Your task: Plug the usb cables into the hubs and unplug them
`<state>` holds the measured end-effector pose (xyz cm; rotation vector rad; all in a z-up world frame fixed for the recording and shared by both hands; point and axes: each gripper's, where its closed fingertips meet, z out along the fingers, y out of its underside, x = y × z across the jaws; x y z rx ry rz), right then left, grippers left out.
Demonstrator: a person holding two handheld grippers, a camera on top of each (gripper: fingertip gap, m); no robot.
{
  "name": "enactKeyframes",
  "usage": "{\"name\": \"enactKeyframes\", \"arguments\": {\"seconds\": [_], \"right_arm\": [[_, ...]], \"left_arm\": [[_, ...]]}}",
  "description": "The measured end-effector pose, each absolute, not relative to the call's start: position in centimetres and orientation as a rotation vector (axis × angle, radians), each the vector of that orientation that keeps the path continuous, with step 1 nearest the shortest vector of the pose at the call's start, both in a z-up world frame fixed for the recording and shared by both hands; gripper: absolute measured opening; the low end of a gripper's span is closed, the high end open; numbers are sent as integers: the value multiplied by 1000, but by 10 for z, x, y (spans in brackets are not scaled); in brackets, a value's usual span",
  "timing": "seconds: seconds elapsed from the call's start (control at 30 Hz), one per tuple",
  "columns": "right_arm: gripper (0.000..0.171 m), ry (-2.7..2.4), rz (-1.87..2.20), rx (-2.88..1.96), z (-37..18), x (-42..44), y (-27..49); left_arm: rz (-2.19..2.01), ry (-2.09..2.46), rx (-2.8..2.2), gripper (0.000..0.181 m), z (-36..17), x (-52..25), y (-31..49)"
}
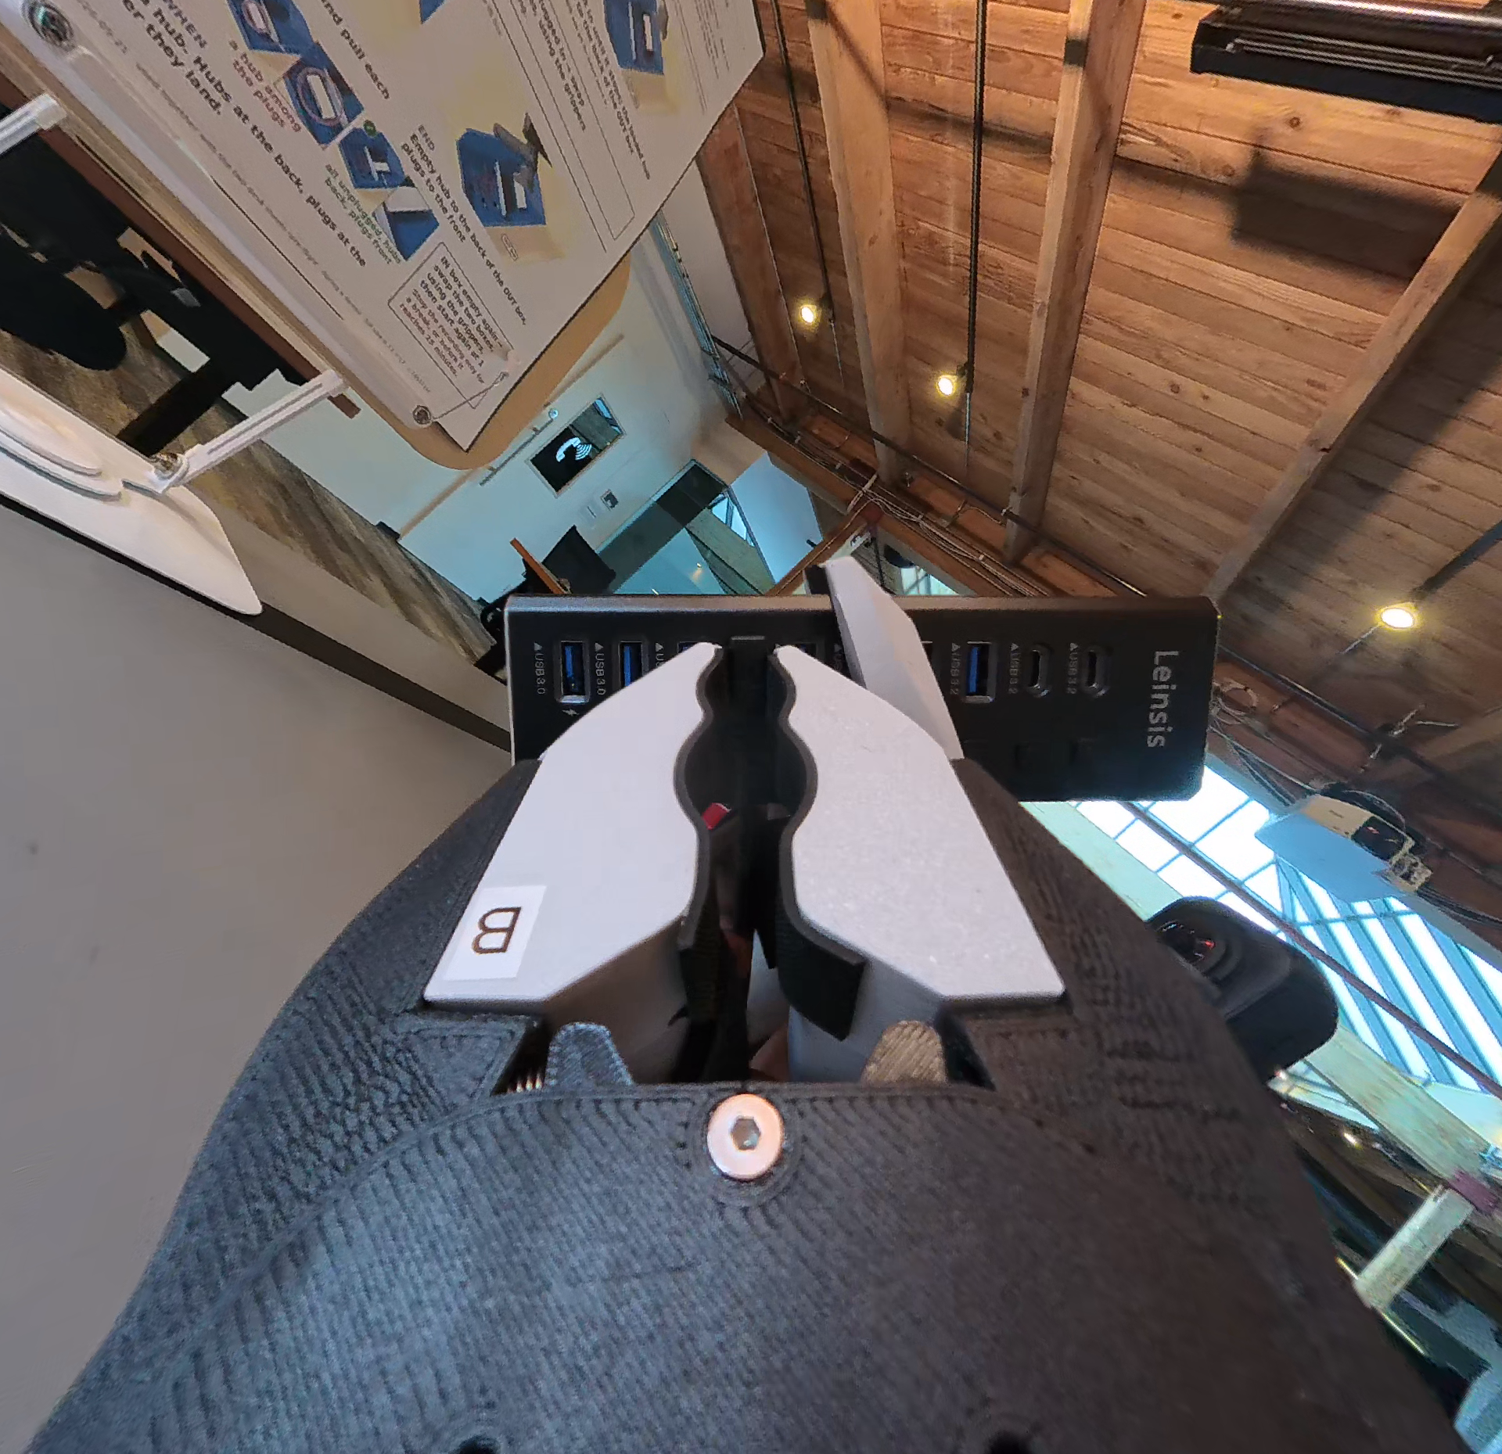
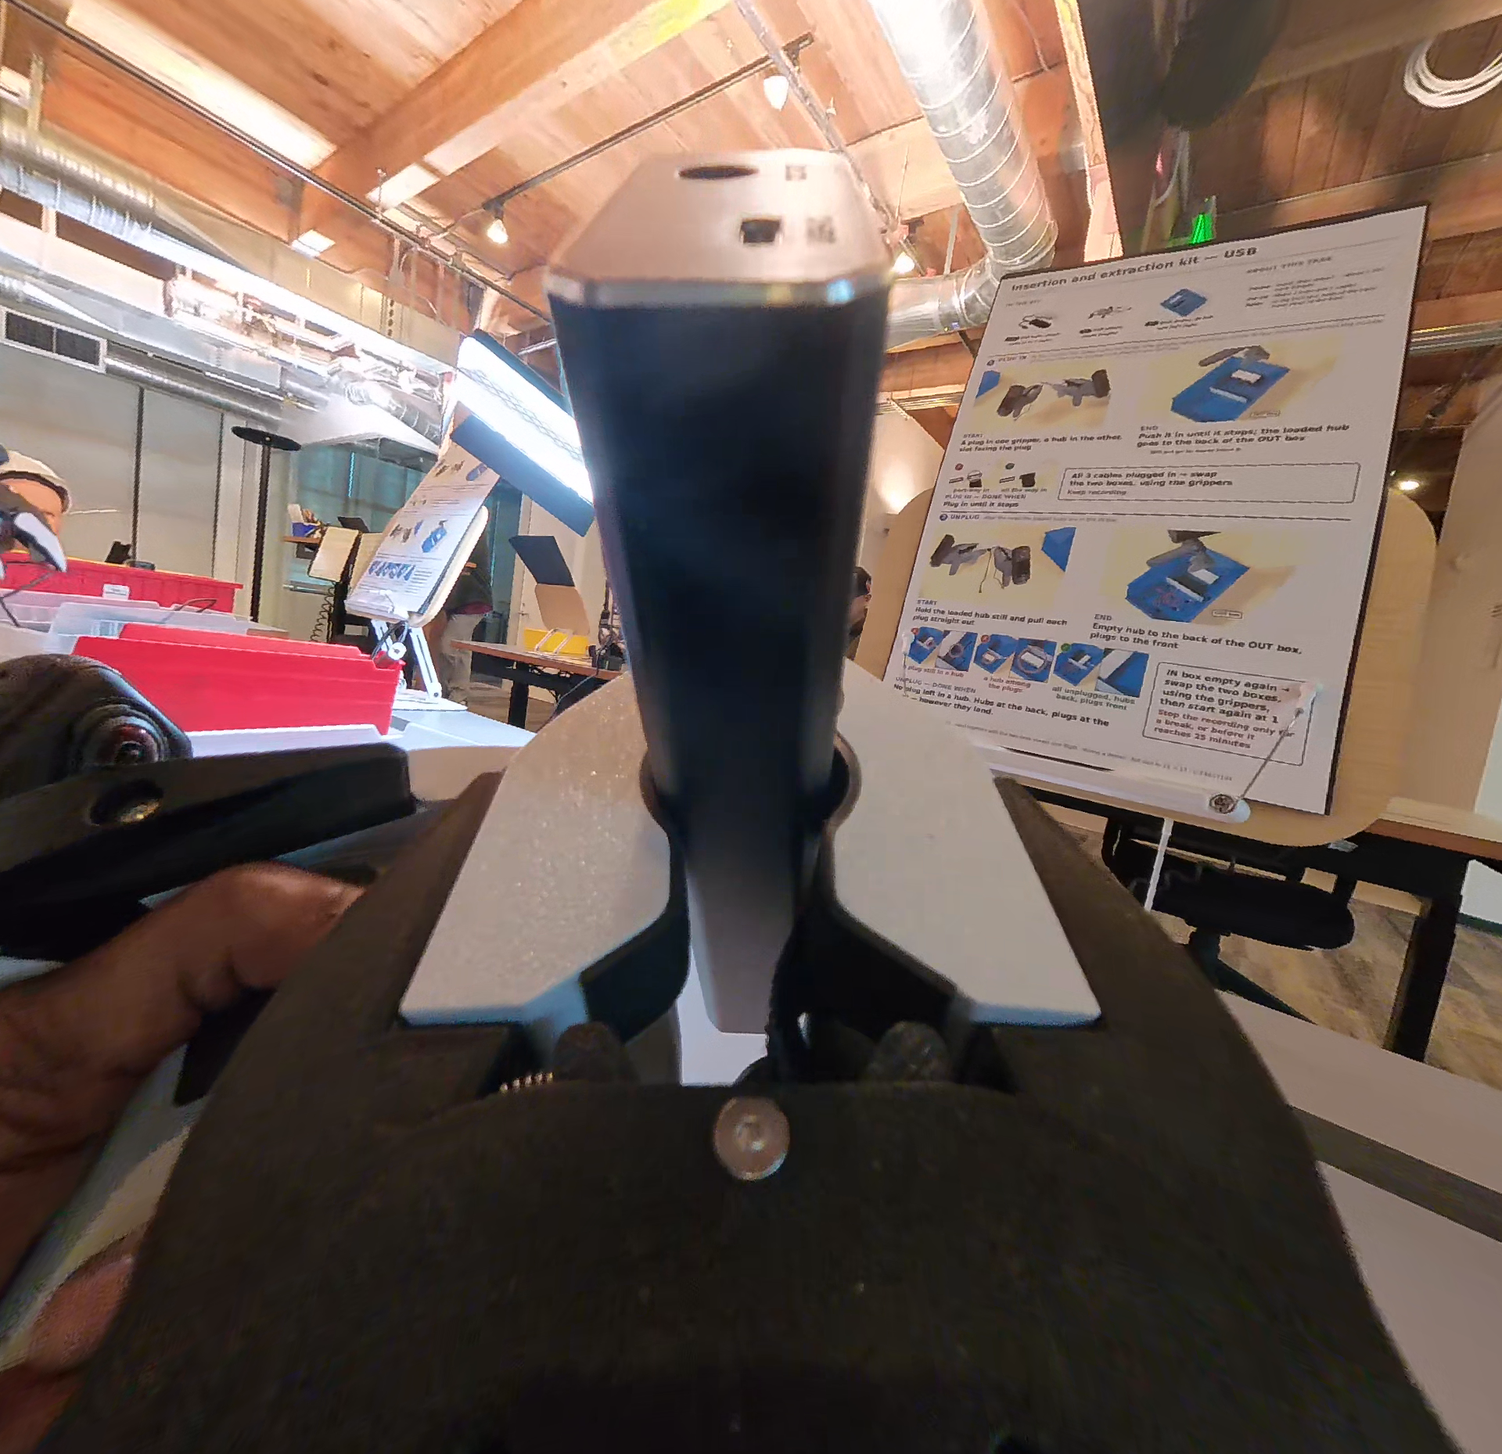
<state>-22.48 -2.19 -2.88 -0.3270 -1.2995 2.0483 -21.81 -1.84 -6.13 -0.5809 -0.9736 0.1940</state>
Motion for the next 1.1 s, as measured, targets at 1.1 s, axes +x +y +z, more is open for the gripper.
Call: {"name": "enactKeyframes", "arguments": {"seconds": [1.1], "right_arm": [[31,-1366,2632,-693,-5,-269,42]], "left_arm": [[952,-534,-1382,39,-109,-239,-24]]}}
